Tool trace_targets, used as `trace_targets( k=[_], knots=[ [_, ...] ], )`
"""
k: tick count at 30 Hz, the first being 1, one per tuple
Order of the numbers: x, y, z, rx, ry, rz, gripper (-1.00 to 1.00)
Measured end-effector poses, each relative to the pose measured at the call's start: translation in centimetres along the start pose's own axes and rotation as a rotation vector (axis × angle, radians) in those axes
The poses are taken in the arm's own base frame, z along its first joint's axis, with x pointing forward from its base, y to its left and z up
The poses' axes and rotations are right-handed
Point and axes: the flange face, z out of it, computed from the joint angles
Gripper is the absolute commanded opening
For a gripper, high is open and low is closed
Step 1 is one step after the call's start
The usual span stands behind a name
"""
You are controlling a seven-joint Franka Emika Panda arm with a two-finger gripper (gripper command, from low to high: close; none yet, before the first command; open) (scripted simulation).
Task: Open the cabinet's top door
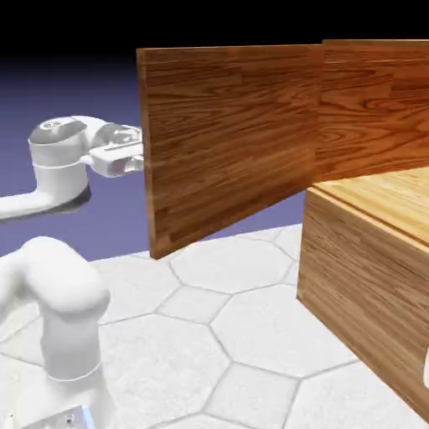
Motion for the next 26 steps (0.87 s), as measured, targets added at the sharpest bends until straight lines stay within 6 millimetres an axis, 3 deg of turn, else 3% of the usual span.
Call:
trace_targets(
  k=[3,6,17,26],
  knots=[
    [-0.6,0.2,-0.3,-0.019,-0.025,0.008,-1.0],
    [-0.4,0.7,-2.2,-0.004,-0.075,0.012,-1.0],
    [3.9,4.2,-13.4,0.168,-0.246,0.018,-1.0],
    [8.1,8.0,-20.5,0.294,-0.37,0.023,-1.0]
  ],
)
